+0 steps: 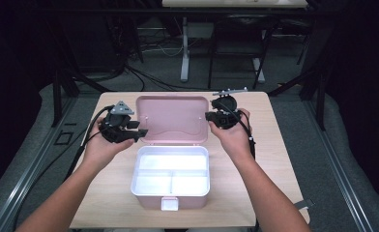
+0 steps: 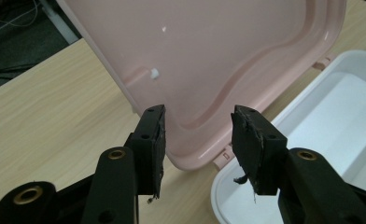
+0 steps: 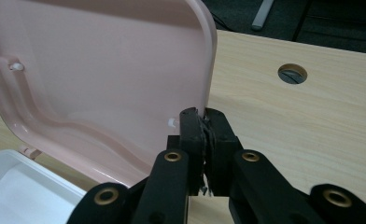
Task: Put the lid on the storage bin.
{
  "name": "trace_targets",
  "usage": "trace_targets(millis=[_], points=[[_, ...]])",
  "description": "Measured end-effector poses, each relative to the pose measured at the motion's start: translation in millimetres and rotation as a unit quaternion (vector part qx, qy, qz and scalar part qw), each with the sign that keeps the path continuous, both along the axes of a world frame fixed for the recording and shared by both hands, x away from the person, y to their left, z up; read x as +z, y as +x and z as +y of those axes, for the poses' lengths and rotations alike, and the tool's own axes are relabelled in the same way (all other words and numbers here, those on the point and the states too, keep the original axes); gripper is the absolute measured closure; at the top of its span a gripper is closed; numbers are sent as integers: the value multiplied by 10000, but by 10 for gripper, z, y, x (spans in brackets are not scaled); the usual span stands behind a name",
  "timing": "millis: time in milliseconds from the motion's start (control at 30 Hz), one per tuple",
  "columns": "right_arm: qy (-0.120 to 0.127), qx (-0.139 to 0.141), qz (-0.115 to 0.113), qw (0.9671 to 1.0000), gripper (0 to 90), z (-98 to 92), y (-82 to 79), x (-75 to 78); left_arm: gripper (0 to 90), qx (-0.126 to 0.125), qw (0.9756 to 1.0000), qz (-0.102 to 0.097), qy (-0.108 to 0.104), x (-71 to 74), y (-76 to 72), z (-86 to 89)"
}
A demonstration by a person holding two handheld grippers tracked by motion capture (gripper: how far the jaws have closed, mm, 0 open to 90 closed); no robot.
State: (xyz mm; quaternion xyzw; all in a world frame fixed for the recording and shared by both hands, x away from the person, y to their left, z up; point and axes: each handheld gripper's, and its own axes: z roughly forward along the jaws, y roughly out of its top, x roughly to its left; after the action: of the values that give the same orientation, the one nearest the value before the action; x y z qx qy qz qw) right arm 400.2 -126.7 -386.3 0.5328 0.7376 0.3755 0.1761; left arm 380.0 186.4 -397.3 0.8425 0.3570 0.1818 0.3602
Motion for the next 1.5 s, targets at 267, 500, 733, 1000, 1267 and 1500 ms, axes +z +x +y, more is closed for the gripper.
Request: trace_targets(millis=[267, 500, 733, 1000, 1267, 1500], points=[[14, 12, -43, 10000, 875, -7, -13, -3, 562, 260, 9996, -95, -54, 18, 80, 43], [14, 14, -54, 10000, 875, -7, -17, -2, 617, 456, 9986, -183, -214, 57, 160, 106], [10, 33, -64, 10000, 875, -10, -20, -2, 656, 562, 9976, -209, -333, 59, 238, 134], [22, 7, -120, 9999, 875, -11, -33, -7, 732, 623, 9958, -307, -603, 54, 302, 123], [39, 47, -126, 9999, 870, -16, -30, -14, 786, 584, 9971, -350, -343, 58, 291, 104], [113, 77, -195, 9997, 851, -30, -6, -6, 797, 574, 9971, -359, -350, 58, 275, 109]])
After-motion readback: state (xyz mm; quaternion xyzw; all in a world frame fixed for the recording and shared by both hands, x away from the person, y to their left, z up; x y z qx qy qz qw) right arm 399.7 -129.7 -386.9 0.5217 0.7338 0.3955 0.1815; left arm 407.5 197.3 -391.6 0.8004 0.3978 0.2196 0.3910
